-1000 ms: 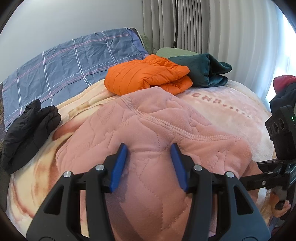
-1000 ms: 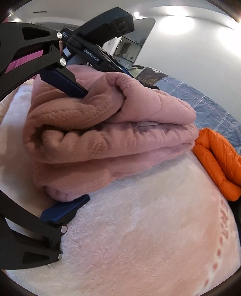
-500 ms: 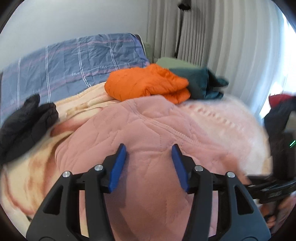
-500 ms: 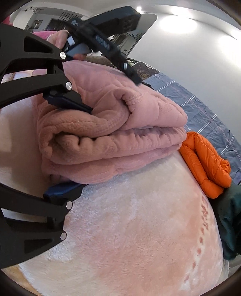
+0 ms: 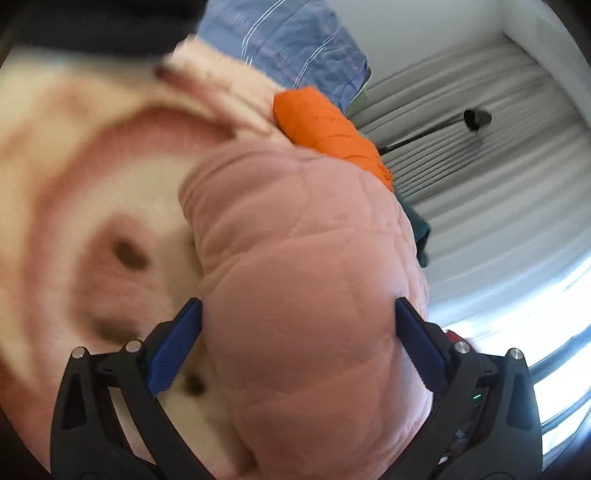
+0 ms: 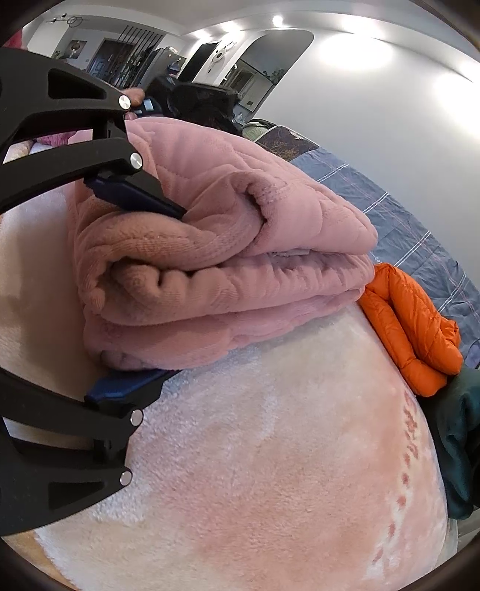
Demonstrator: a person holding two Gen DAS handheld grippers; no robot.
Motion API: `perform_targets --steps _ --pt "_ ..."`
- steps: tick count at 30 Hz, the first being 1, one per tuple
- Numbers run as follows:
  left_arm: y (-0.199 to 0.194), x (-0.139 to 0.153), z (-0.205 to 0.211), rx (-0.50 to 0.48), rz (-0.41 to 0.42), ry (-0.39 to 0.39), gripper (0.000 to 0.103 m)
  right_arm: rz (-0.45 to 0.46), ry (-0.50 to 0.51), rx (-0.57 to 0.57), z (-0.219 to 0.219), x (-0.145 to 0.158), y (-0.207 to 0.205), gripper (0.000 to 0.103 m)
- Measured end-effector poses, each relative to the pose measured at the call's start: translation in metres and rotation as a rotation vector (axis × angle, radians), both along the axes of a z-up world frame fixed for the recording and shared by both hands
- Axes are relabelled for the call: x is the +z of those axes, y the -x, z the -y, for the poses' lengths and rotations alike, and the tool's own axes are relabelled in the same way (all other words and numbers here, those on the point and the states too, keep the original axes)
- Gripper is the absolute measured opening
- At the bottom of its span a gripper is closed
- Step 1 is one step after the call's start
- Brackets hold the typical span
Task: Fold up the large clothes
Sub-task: 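Lift the folded pink jacket with both tools and set it beside the orange jacket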
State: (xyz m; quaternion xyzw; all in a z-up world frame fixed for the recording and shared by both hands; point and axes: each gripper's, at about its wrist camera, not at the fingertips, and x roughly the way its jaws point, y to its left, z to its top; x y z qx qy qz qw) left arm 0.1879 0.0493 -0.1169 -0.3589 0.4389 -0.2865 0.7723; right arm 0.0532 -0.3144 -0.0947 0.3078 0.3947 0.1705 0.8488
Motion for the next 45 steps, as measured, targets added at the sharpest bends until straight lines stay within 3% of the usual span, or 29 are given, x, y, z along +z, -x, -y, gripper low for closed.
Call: perform_targets --steps 8,11,13,15,17,21,24,27,32,36,40,41,42,43,44,45 --pt "-0.021 -0.007 0.011 -0.034 -0.016 0.038 0.101 -0.04 -0.047 0.034 0.0 -0.003 -0.011 0.079" --pt "-0.018 0.0 0.014 -0.022 0.028 0.005 0.096 0.005 -0.019 0.055 -0.003 0.008 -0.006 0.061" --pt "-0.011 0.014 0.014 -0.006 0.086 -0.044 0.084 0.056 0.033 0.06 -0.009 0.021 0.001 0.054" --pt "-0.001 0.036 0.015 0.01 0.147 -0.091 0.08 0.092 0.071 0.065 -0.014 0.033 0.005 0.051" --pt "0.006 0.058 0.015 0.02 0.21 -0.118 0.078 0.154 0.106 0.09 -0.02 0.052 0.007 0.051" --pt "0.003 0.114 0.007 0.031 0.301 -0.1 0.078 0.281 0.112 0.139 -0.022 0.097 -0.001 0.051" --pt "-0.018 0.156 0.001 0.047 0.355 -0.121 0.079 0.346 0.151 0.151 -0.029 0.13 -0.031 0.051" --pt "-0.057 0.192 -0.002 0.083 0.38 -0.154 0.079 0.362 0.089 0.17 -0.029 0.149 -0.094 0.051" --pt "-0.147 0.221 -0.008 0.129 0.306 -0.263 0.08 0.368 0.107 0.153 -0.043 0.15 -0.182 0.051" --pt "-0.208 0.215 -0.017 0.18 0.266 -0.332 0.08 0.314 0.067 0.14 -0.052 0.129 -0.254 0.051" --pt "-0.276 0.181 -0.026 0.204 0.239 -0.409 0.084 0.26 0.14 0.105 -0.072 0.098 -0.325 0.051" --pt "-0.29 0.17 -0.027 0.226 0.241 -0.462 0.087 0.241 0.167 0.103 -0.076 0.086 -0.338 0.054" --pt "-0.305 0.149 -0.028 0.298 0.229 -0.602 0.087 0.205 0.205 0.095 -0.08 0.07 -0.348 0.055" --pt "-0.31 0.136 -0.026 0.327 0.201 -0.681 0.084 0.136 0.296 0.073 -0.089 0.048 -0.36 0.055" --pt "-0.32 0.109 -0.025 0.334 0.141 -0.785 0.083 0.125 0.416 0.069 -0.104 0.03 -0.364 0.056" --pt "-0.322 0.096 -0.023 0.315 0.126 -0.805 0.082 0.204 0.517 0.062 -0.118 0.025 -0.357 0.057"
